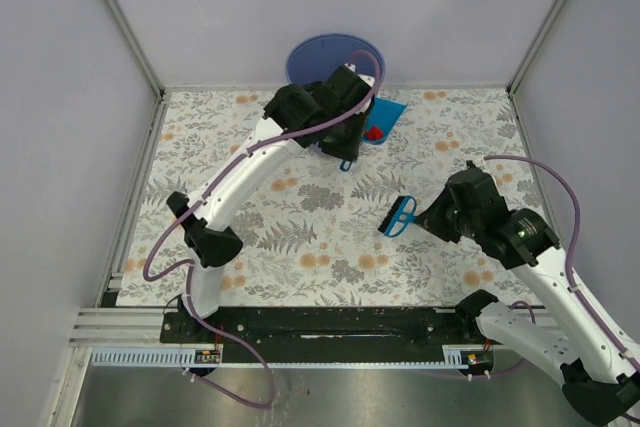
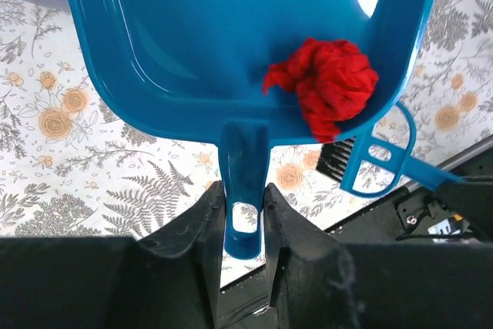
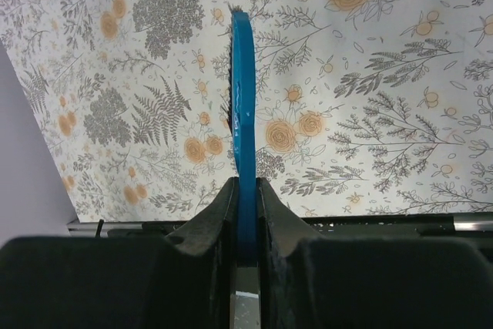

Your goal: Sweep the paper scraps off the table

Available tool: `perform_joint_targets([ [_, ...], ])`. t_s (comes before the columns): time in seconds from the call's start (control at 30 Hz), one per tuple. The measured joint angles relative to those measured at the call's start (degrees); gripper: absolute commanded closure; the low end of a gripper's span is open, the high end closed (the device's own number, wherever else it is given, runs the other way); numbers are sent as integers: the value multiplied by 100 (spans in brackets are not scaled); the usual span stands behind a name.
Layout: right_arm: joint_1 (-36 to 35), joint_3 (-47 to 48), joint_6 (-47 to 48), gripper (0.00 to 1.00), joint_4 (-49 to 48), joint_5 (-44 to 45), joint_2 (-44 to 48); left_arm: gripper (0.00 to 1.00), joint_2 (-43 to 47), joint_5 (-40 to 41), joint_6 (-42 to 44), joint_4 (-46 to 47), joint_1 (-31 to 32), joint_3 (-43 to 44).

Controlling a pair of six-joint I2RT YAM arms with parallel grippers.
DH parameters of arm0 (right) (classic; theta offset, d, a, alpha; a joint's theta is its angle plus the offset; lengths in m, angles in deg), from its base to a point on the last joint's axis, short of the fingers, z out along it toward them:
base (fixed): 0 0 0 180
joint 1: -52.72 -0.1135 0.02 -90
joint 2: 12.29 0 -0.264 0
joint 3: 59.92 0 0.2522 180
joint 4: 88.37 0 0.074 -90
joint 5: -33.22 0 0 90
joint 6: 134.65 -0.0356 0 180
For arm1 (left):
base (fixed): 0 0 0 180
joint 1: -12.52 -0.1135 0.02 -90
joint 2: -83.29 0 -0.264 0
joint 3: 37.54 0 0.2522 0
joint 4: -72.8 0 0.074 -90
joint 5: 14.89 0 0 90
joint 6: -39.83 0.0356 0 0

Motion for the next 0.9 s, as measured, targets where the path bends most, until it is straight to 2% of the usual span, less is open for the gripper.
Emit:
perform_joint_targets([
  [0.37, 0, -382, -48, 100, -522, -562, -297, 100, -153, -798, -28, -22, -1019, 632],
  [0.9, 0, -553, -2, 100, -903, -833, -446, 100, -433, -1823, -103, -7, -1458, 662],
])
